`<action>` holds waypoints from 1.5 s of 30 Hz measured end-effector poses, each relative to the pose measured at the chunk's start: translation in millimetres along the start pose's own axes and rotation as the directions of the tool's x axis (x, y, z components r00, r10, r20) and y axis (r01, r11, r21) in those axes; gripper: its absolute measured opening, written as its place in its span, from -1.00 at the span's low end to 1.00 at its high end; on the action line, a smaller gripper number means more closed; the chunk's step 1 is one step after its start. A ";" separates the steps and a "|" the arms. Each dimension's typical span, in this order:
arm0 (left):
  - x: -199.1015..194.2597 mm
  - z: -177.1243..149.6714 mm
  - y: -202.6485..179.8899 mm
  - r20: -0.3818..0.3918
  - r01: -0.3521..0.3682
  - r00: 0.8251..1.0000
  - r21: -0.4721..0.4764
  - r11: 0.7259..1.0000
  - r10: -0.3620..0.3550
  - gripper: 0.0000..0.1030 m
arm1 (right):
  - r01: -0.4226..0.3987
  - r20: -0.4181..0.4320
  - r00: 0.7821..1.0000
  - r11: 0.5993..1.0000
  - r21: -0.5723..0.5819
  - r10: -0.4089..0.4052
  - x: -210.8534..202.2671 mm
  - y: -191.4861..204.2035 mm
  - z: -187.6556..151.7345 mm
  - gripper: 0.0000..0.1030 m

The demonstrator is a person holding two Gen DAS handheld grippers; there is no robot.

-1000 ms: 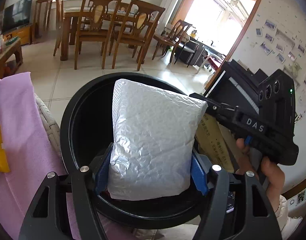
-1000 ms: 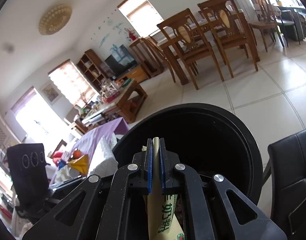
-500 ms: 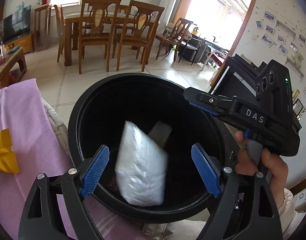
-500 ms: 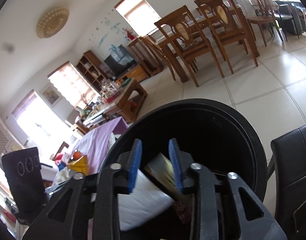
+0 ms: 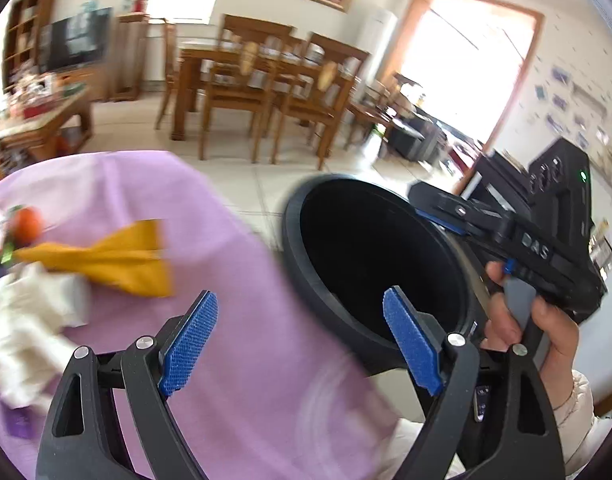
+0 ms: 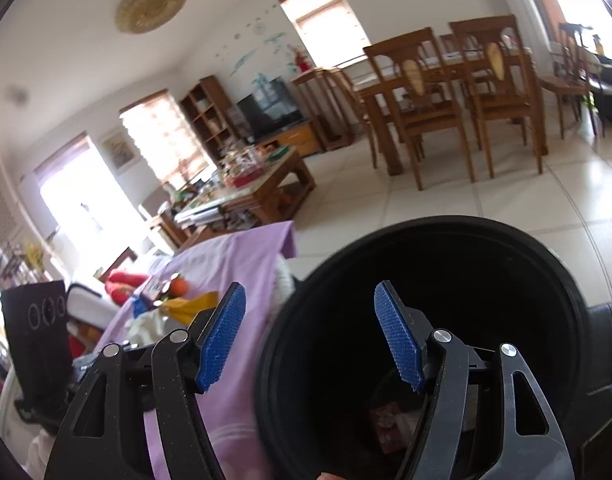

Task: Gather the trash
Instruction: 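Grasp the blue snack bag with the left tool while the right tool grasps the white tissue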

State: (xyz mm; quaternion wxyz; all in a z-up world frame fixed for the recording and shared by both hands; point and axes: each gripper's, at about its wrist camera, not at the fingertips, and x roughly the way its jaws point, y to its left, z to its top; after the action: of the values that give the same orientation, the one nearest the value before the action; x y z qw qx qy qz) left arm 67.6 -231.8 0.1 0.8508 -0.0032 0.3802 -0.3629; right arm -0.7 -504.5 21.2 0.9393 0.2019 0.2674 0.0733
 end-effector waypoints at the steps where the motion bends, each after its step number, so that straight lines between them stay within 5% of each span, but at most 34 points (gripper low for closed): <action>1: -10.6 -1.8 14.8 0.018 -0.022 1.000 -0.021 1.000 0.023 0.64 | -0.008 -0.008 1.000 1.000 -0.017 0.008 5.8 10.6 0.1 0.30; 8: -60.4 -7.8 102.7 0.090 -0.166 0.979 -0.144 0.976 0.180 0.64 | -0.098 -0.116 0.990 0.987 -0.127 0.083 59.8 89.3 -12.9 0.30; 11: -73.9 -8.1 145.9 0.092 -0.283 0.949 -0.178 0.942 0.302 0.64 | -0.152 -0.195 0.974 0.973 -0.174 0.118 86.9 128.8 -24.5 0.31; 13: -74.6 -4.5 167.2 0.075 -0.339 0.931 -0.181 0.923 0.356 0.64 | -0.188 -0.240 0.961 0.961 -0.200 0.138 104.3 154.4 -33.0 0.52; 25: -39.3 16.0 216.2 0.007 -0.339 0.939 -0.146 0.929 0.344 0.61 | -0.240 -0.389 0.916 0.908 -0.343 0.095 176.7 251.7 -78.5 0.60; 30: -34.1 8.3 219.7 -0.015 -0.299 0.953 -0.168 0.939 0.301 0.10 | -0.245 -0.409 0.908 0.908 -0.340 0.092 192.8 260.9 -80.1 0.60; 32: -34.3 3.5 221.6 -0.029 -0.308 0.951 -0.165 0.937 0.307 -0.16 | -0.259 -0.427 0.898 0.908 -0.330 0.101 198.5 261.7 -80.2 0.37; 36: -39.8 -1.6 226.8 -0.011 -0.290 0.956 -0.201 0.936 0.293 -0.22 | -0.262 -0.439 0.892 0.915 -0.306 0.108 205.5 262.8 -77.2 -0.77; 45: -71.8 -1.8 212.5 0.099 -0.250 0.956 -0.226 0.942 0.277 -0.26 | -0.270 -0.310 0.933 0.927 -0.261 0.185 164.7 244.5 -57.8 -0.93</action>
State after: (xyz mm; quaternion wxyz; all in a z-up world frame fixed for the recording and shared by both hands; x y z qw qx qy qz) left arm 165.0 -30.2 -14.7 0.9093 -0.0661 0.3576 -0.2022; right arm 100.6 -222.4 0.8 0.8966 0.0748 0.3577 0.2502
